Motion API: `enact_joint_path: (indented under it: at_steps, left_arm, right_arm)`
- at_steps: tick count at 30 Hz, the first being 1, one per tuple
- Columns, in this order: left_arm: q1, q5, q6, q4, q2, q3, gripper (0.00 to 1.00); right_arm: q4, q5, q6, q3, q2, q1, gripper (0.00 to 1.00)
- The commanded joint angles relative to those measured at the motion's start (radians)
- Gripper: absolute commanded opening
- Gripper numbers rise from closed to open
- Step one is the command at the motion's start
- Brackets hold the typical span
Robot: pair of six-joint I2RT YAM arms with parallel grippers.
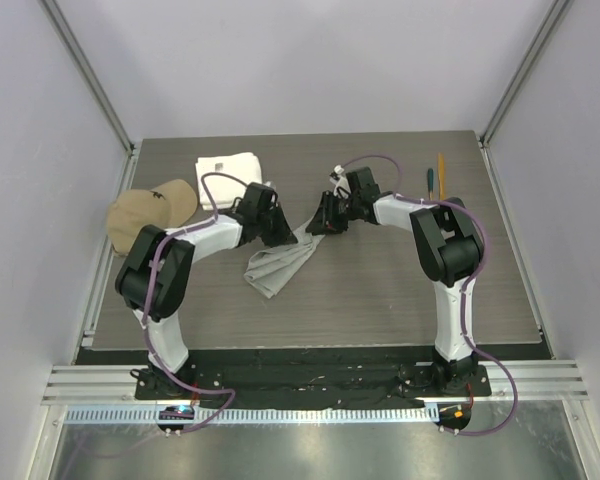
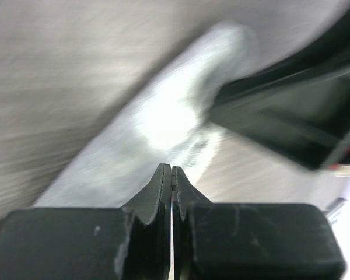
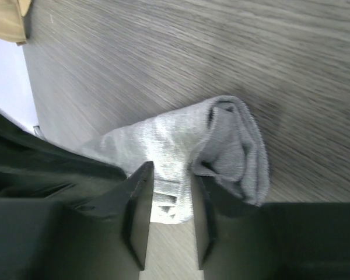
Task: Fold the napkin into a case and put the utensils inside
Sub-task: Stuff the top corner of the smaller-rectangle-folded napkin into the folded napkin.
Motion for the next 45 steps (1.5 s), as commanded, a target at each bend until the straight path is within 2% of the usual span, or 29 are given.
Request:
enact_joint_path:
  at_steps: [1, 8, 11, 14, 15, 16, 18, 21, 27, 30, 35, 38, 45]
  left_arm:
    - [-0.023, -0.043, 0.022, -0.018, 0.022, -0.074, 0.02]
    - [-0.101, -0.070, -0.036, 0.042, -0.005, -0.162, 0.01]
    - [-0.101, -0.060, -0.032, 0.009, -0.035, -0.153, 0.02]
    - [-0.101, -0.046, 0.003, -0.068, -0.106, -0.104, 0.13]
    - [-0.101, -0.044, 0.014, -0.085, -0.155, -0.093, 0.28]
    - [-0.101, -0.059, 0.028, -0.106, -0.171, -0.070, 0.36]
    - [-0.101, -0.081, 0.092, -0.230, -0.197, -0.032, 0.44]
    - [-0.101, -0.118, 0.173, -0.334, -0.240, -0.019, 0.48]
    - [-0.101, -0.202, 0.240, -0.372, -0.337, -0.116, 0.52]
    - [-0.101, -0.202, 0.235, -0.398, -0.309, -0.136, 0.51]
    - [-0.111, -0.221, 0.183, -0.338, -0.329, -0.208, 0.44]
    - [-0.121, -0.248, 0.163, -0.317, -0.357, -0.234, 0.32]
    - [-0.167, -0.233, 0.128, -0.242, -0.404, -0.281, 0.13]
  right_arm:
    - [-0.104, 0.082, -0.038, -0.054, 0.046, -0.006, 0.27]
    - [-0.089, 0.171, -0.043, -0.105, 0.063, -0.004, 0.24]
    - [-0.118, 0.199, -0.063, -0.091, 0.066, -0.006, 0.23]
    - [-0.130, 0.214, -0.080, -0.089, 0.064, -0.004, 0.23]
    - [-0.133, 0.210, -0.081, -0.088, 0.063, -0.006, 0.22]
    - [-0.135, 0.197, -0.083, -0.089, 0.063, -0.004, 0.23]
    - [-0.133, 0.194, -0.083, -0.091, 0.058, -0.006, 0.22]
    - [-0.133, 0.179, -0.086, -0.089, 0.052, -0.006, 0.22]
    - [-0.142, 0.168, -0.083, -0.080, 0.031, -0.003, 0.25]
    - [-0.147, 0.167, -0.081, -0.085, 0.009, 0.002, 0.32]
    - [-0.165, 0.190, -0.084, -0.114, -0.086, 0.005, 0.47]
    - [-0.187, 0.216, -0.095, -0.123, -0.127, 0.003, 0.53]
    - [-0.201, 0.205, -0.091, -0.105, -0.103, 0.003, 0.54]
